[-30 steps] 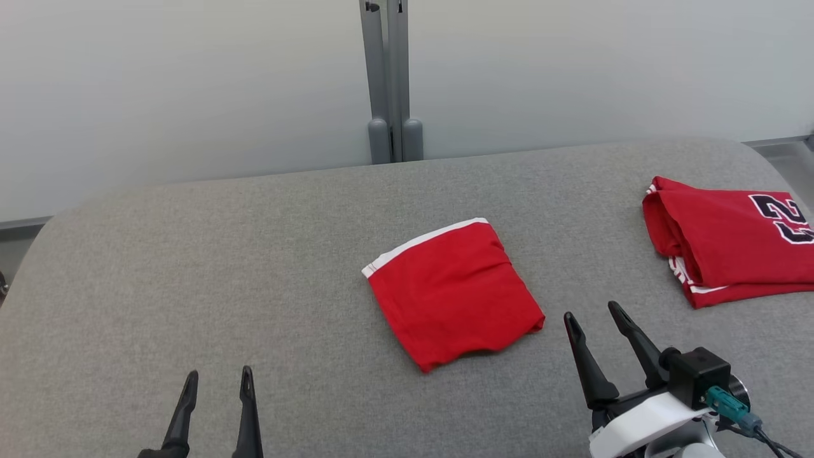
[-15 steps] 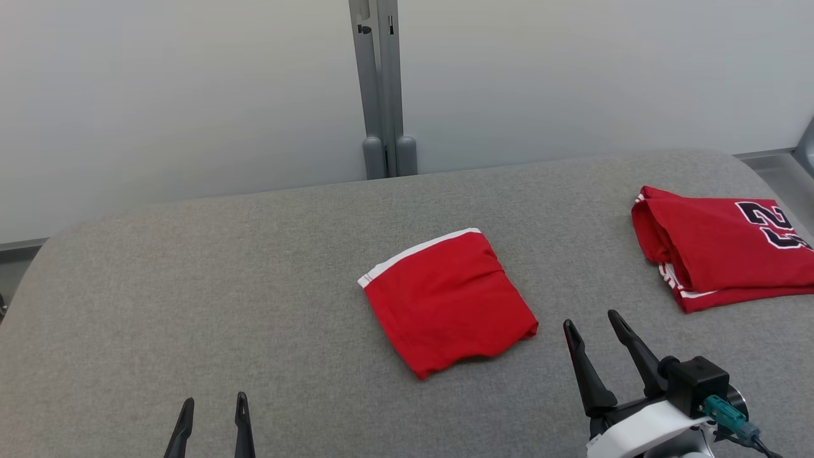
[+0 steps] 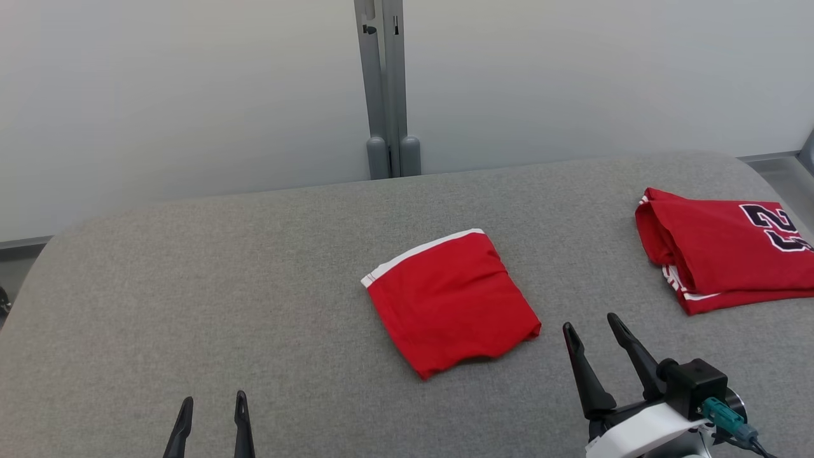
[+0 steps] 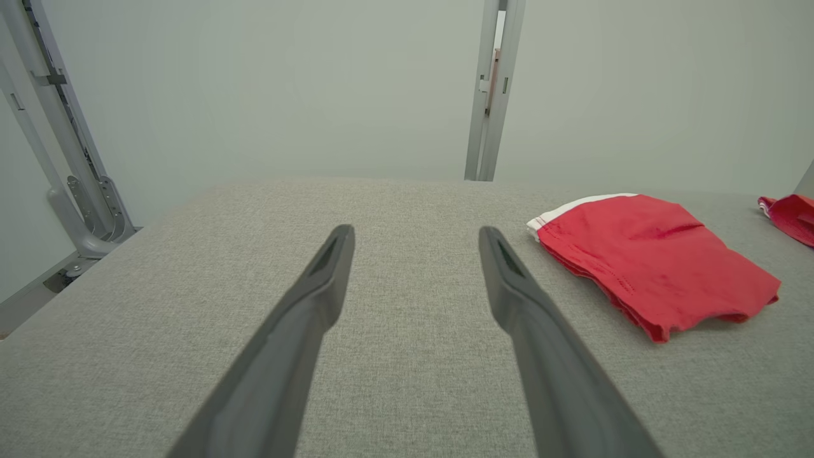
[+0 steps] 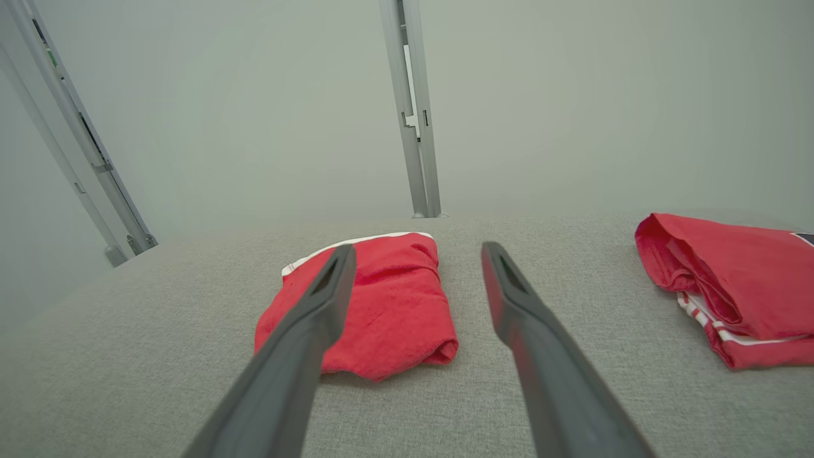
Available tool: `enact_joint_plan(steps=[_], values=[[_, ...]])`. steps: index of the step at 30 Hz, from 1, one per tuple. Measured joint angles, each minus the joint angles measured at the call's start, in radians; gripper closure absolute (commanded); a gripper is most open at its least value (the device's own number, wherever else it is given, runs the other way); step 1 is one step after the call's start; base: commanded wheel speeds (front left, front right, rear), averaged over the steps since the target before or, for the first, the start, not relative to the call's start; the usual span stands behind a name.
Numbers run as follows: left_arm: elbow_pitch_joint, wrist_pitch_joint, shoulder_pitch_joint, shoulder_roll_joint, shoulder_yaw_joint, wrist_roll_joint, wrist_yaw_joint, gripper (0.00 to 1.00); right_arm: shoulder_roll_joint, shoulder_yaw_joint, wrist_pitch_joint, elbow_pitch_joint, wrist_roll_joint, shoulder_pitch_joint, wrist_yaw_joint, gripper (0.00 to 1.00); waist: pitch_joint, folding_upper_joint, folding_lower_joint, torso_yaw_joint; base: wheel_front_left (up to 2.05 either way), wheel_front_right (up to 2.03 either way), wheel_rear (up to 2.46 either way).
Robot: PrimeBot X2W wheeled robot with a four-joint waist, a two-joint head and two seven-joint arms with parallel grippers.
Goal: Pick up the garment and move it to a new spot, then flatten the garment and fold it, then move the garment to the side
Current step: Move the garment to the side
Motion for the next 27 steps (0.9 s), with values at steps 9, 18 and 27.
enact_joint_plan(steps=[9,18,27], values=[[-0.002,0.000,0.000,0.000,-0.001,-0.002,0.006,0.00,-0.002,0.013,0.000,0.005,0.003,0.002,0.000,0.00,-0.002,0.0000,0.0000,-0.001,0.00,0.00,0.00],[-0.001,0.000,0.000,0.000,-0.005,-0.002,0.006,0.00,-0.010,0.028,0.000,0.017,0.026,0.007,0.000,0.00,-0.005,-0.0001,0.0000,0.000,0.00,0.00,0.00],[-0.006,0.000,-0.004,0.000,-0.009,0.002,0.001,0.00,-0.010,0.041,0.000,0.026,0.028,0.003,0.000,0.00,0.008,0.0000,0.0000,0.005,0.00,0.00,0.00]])
